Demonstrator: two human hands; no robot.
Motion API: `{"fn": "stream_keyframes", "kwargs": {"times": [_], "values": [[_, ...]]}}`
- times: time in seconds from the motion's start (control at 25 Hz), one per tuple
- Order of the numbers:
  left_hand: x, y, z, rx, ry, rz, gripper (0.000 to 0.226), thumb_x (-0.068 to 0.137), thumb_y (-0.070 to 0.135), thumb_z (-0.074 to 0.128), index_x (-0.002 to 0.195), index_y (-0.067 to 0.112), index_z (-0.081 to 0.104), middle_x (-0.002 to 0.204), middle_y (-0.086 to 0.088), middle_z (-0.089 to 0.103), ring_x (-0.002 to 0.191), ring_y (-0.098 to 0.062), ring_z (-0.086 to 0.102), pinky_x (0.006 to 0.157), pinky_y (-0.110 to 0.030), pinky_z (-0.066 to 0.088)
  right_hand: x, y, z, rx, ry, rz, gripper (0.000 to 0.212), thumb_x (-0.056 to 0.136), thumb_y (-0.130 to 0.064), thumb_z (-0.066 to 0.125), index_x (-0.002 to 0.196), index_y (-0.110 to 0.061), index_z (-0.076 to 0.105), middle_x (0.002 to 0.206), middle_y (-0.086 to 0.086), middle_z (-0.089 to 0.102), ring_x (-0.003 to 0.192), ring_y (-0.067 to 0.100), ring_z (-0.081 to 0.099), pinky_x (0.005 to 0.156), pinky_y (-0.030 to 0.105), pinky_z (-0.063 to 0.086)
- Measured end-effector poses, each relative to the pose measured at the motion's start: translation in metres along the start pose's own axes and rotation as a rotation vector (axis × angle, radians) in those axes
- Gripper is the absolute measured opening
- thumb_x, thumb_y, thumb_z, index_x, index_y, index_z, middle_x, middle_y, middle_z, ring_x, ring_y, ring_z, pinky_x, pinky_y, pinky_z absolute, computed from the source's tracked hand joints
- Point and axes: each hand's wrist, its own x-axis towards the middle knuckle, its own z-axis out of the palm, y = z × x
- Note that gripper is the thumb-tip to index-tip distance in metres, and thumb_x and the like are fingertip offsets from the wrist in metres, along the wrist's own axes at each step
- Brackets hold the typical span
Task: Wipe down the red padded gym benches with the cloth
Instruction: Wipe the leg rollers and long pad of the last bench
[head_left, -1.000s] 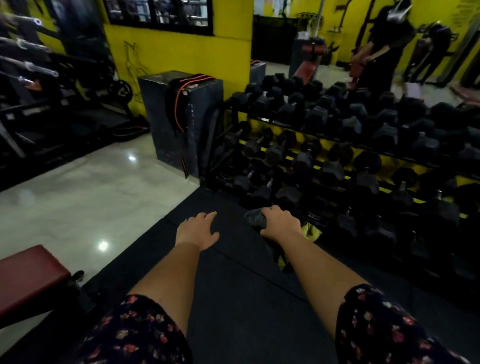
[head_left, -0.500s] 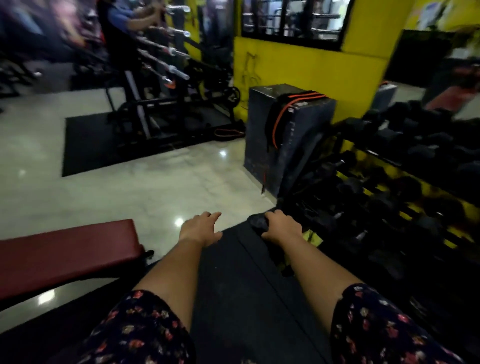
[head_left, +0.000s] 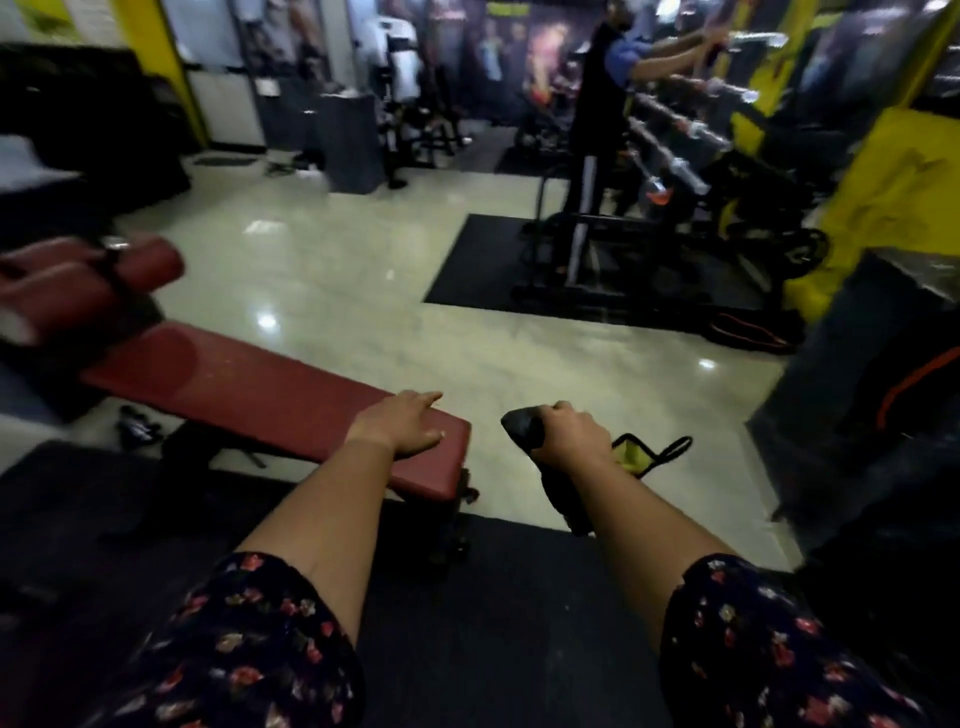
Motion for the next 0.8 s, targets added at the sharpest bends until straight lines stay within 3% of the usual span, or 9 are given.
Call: {"fn": "stream_keyframes", "kwargs": {"times": [0.28,0.44,0.64,0.8], "values": [[-0.035,-0.176,-0.02,-0.049,0.138,-0.329,0.07,0.093,0.049,0.056,0.154,0.034,0.025,0.153,0.001,0.038,0.136,-0.025,0.042,0.106,-0.042,0.041,0.095,-0.187,0.037,0.115,-0.063,-0.371,0.054,0.081,-0.037,0.065,0.131,-0.028,0.049,0.121,0.006,0.051,0.108,0.034,0.056,0.078,0.039,0.051],[-0.056,-0.291,-0.028,-0.115,0.168,-0.519,0.072,0.092,0.047,0.056,0.154,0.033,0.025,0.154,0.0,0.036,0.138,-0.023,0.039,0.109,-0.04,0.038,0.139,-0.305,0.055,0.046,-0.072,-0.552,0.054,0.082,-0.035,0.066,0.132,-0.024,0.048,0.126,0.006,0.05,0.111,0.035,0.054,0.078,0.04,0.05],[-0.102,-0.397,-0.041,-0.145,0.176,-0.719,0.074,0.092,0.051,0.056,0.155,0.033,0.023,0.154,-0.004,0.034,0.135,-0.029,0.041,0.107,-0.046,0.04,0.167,-0.423,0.062,0.086,-0.142,-0.644,0.054,0.084,-0.035,0.064,0.134,-0.023,0.048,0.126,0.008,0.049,0.113,0.036,0.054,0.086,0.042,0.051],[-0.129,-0.444,-0.033,-0.179,0.173,-0.867,0.075,0.092,0.053,0.055,0.155,0.034,0.02,0.158,-0.003,0.029,0.138,-0.03,0.039,0.109,-0.046,0.039,0.176,-0.503,0.078,0.17,-0.265,-0.711,0.054,0.082,-0.034,0.066,0.132,-0.021,0.048,0.125,0.006,0.047,0.113,0.035,0.054,0.089,0.045,0.051]]}}
